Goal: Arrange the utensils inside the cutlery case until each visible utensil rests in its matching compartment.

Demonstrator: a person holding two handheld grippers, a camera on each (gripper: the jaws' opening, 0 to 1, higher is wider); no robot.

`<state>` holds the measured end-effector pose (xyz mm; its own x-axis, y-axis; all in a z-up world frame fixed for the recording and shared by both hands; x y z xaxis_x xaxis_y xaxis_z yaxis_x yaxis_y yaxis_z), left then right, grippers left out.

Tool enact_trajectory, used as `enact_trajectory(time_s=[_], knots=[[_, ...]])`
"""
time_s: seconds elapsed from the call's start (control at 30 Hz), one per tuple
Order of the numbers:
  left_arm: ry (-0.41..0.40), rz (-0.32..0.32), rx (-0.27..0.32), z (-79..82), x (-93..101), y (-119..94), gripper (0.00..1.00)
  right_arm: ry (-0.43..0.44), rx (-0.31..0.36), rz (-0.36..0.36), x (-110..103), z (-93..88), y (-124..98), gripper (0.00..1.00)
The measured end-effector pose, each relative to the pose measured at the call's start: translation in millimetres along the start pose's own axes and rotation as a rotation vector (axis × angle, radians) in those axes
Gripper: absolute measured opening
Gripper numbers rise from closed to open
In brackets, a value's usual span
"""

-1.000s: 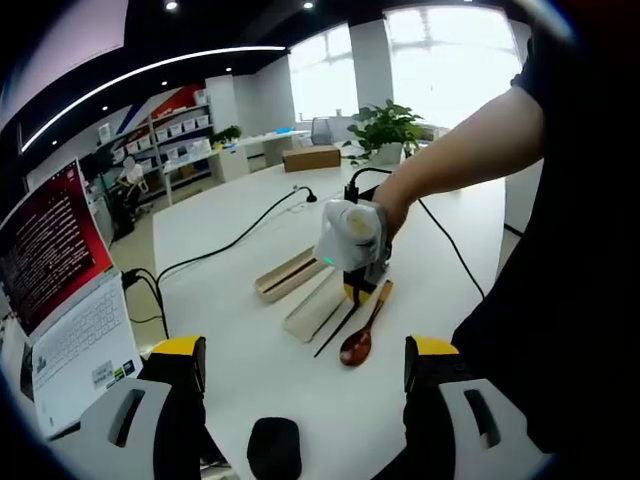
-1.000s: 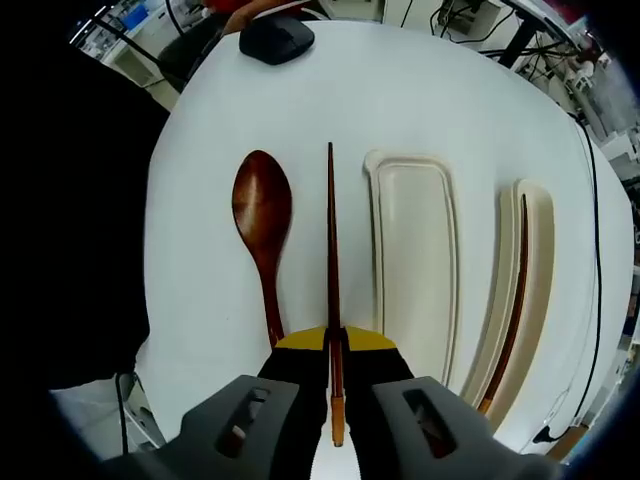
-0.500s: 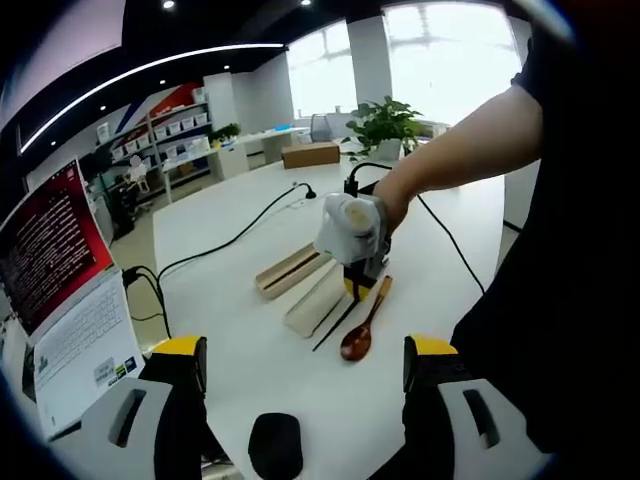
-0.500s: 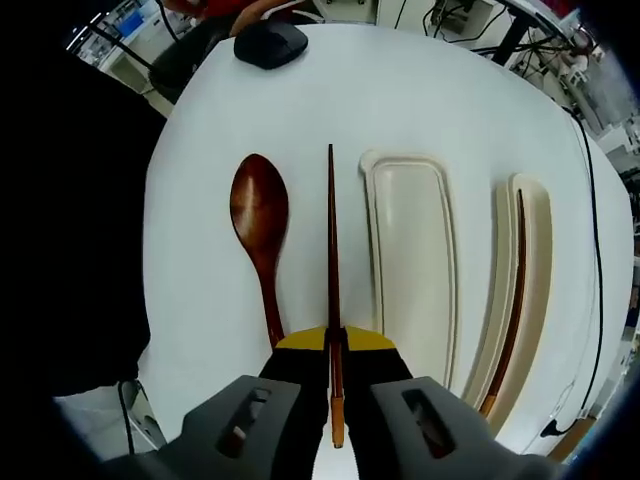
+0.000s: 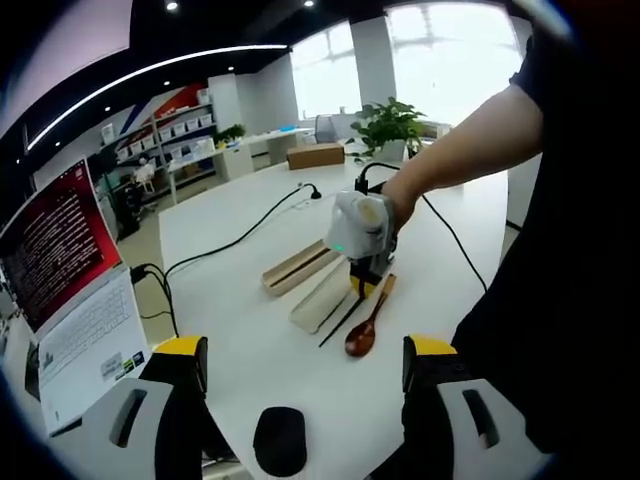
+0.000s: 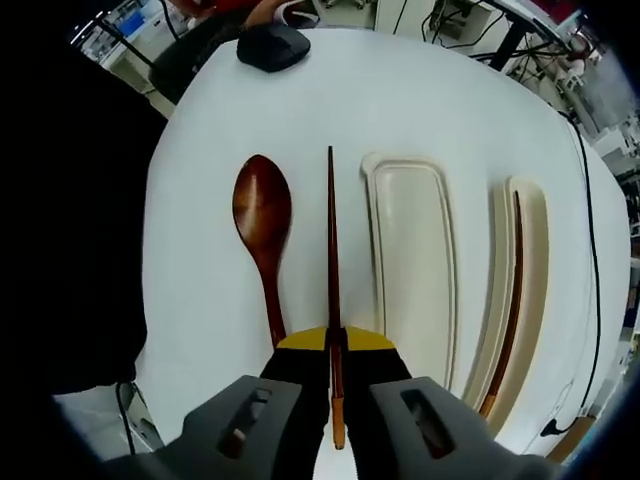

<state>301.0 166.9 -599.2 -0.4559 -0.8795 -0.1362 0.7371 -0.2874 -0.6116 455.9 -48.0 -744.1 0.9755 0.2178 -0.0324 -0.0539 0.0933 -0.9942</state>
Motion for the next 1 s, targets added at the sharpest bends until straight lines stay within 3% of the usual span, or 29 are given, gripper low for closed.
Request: enact_trajectory(time_s=[1.0], knots=[[0.018,-0.006,-0.011,-0.3,-7.2,-2.3,0.81,0.044,0.000,-0.020,-0.5,-16.0,-12.5,0.00]])
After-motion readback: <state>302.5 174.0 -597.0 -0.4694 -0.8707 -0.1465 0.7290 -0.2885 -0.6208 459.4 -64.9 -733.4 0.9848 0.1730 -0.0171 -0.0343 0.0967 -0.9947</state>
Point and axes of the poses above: the point that each gripper's makers call its tool centre point, and the gripper's own axes: y roughly forward along the fingers, x roughly to its right, z roughly out of its top, the point moved 8 cm from there along -y, roughly backward along the fingers, and after that the axes turned 3 degrees about -x, right-handed, at the moved point
